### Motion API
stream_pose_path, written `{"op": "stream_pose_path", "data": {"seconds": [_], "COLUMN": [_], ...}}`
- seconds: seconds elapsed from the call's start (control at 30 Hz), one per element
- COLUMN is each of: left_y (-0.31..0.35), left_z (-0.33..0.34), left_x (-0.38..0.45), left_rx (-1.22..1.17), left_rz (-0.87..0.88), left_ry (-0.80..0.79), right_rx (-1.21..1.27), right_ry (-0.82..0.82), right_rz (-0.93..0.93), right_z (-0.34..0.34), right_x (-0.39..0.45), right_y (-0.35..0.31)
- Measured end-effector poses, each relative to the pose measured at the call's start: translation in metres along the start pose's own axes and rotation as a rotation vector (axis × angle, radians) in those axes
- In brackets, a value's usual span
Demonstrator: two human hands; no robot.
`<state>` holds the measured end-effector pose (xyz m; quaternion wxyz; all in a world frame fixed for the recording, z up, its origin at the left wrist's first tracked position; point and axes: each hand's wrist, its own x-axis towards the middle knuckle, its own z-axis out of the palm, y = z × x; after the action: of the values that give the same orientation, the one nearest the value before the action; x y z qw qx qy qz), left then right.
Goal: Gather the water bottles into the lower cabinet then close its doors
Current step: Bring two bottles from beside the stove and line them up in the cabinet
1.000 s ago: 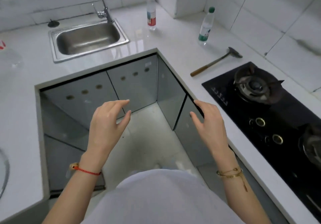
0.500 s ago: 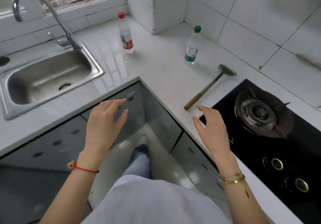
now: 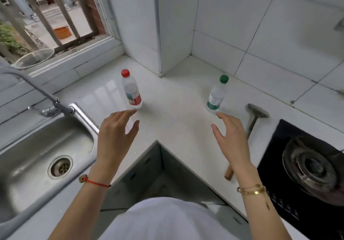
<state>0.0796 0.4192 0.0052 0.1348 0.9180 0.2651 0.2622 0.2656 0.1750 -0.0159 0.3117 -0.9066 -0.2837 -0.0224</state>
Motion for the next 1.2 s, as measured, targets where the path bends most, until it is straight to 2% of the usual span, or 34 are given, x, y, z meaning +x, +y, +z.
{"op": "stream_pose_path", "data": {"seconds": [0.37, 0.73, 0.93, 1.2], "left_y": [-0.056, -0.082, -0.057, -0.001], "left_z": [0.040, 0.089, 0.091, 0.091], "left_x": [0.118, 0.191, 0.184, 0.173], "left_rx": [0.020, 0.019, -0.038, -0.114], "left_rz": [-0.069, -0.218, -0.122, -0.078], "left_ry": [0.023, -0.132, -0.122, -0.114], "right_rx": [-0.042, -0.086, -0.134, -0.149], "right_ry": [-0.042, -0.004, 0.117, 0.024], "right_rz": [0.002, 0.054, 0.083, 0.129], "right_z": [0.030, 0.026, 0.014, 0.022], "right_x": [0.077, 0.117, 0.138, 0.182], "right_y": [-0.014, 0.005, 0.028, 0.048]}}
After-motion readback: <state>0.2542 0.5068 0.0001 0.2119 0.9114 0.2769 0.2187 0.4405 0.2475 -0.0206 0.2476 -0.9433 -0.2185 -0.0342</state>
